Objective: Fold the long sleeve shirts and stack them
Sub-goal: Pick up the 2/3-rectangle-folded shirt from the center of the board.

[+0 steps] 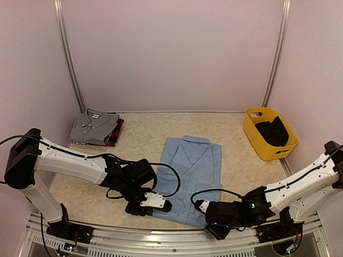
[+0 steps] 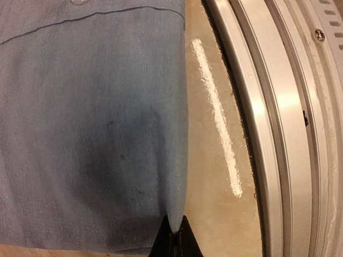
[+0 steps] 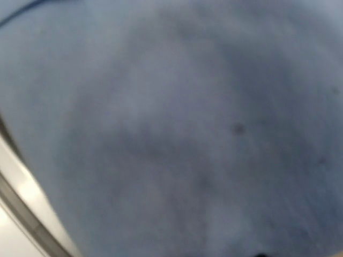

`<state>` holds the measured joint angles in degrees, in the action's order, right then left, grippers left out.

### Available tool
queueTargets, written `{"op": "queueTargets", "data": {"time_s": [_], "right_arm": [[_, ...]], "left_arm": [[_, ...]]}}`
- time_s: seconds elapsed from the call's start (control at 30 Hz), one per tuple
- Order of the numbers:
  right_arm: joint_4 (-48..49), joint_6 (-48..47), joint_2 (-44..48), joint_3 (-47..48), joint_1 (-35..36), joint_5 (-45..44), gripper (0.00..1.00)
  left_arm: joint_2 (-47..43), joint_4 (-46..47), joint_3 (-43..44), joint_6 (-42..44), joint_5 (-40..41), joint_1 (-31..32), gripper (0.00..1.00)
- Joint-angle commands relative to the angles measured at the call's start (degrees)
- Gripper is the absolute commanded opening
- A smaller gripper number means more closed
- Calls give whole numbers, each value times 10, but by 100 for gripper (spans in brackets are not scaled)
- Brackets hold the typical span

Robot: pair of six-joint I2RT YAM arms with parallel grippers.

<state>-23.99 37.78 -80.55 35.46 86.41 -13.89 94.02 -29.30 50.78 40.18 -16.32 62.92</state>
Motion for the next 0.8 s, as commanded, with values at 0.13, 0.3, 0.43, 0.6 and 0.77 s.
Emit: {"op": "queueTargets", "data": {"time_s": [0.13, 0.3, 0.43, 0.6, 0.77], "right_arm": [[-10, -3, -48, 40, 22, -30, 53], [-14, -4, -48, 38, 22, -22, 38], [-35, 11, -40, 37, 23, -23, 37], [-32, 13, -34, 30, 23, -12, 19], [-33, 13, -36, 25, 23, -3, 0]], "left_arm": [[18, -16, 18, -6, -23, -5, 0], [11, -11, 13, -6, -20, -6, 0], [2, -9, 7, -5, -15, -7, 0], [-11, -4, 0, -3, -9, -9, 0], [-22, -3, -5, -3, -7, -9, 0]]}}
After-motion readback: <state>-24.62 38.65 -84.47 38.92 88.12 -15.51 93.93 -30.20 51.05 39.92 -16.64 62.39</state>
